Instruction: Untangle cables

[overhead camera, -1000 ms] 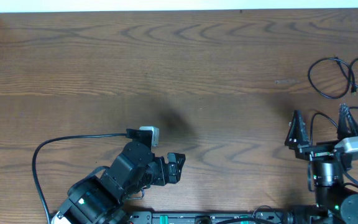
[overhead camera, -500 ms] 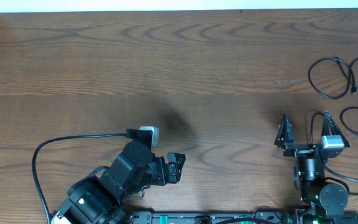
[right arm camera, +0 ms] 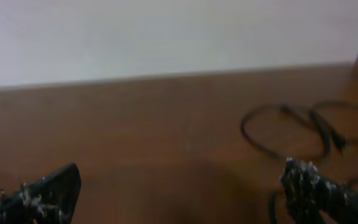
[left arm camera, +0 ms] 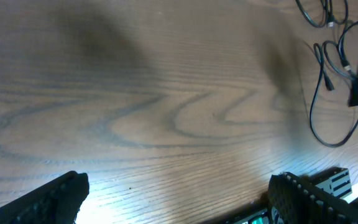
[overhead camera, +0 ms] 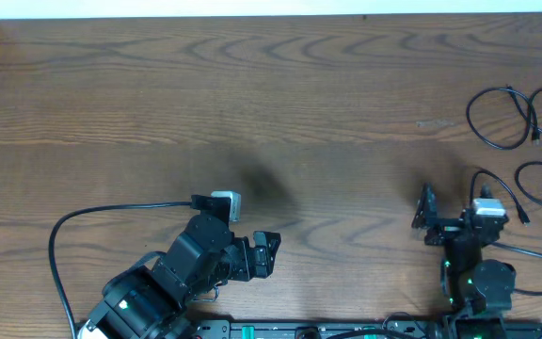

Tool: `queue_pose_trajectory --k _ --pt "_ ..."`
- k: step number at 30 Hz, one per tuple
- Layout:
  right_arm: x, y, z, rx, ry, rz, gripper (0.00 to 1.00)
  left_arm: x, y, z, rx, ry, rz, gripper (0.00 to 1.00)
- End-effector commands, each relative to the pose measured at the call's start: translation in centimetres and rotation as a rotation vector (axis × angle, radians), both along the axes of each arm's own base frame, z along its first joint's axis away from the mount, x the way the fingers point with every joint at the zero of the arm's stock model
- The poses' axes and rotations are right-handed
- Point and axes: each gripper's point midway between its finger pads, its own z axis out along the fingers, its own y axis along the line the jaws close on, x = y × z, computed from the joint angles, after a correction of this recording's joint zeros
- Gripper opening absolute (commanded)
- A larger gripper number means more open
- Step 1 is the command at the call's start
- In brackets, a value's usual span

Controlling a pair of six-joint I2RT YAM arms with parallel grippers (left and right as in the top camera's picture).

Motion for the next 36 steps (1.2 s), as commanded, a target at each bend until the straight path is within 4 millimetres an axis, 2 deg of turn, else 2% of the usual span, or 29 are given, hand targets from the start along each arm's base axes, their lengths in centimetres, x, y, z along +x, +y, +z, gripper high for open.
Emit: queue_pose_trajectory --k 1,36 --pt "-0.18 0.12 0.08 -0.076 -0.005 0.012 0.99 0.04 -0.08 0.69 -0.018 -0.008 0.005 0.96" --pt "-0.26 0.22 0.52 -0.113 -0.023 0.02 0.99 0.04 -0.08 0.69 -0.018 -0.008 0.005 0.96"
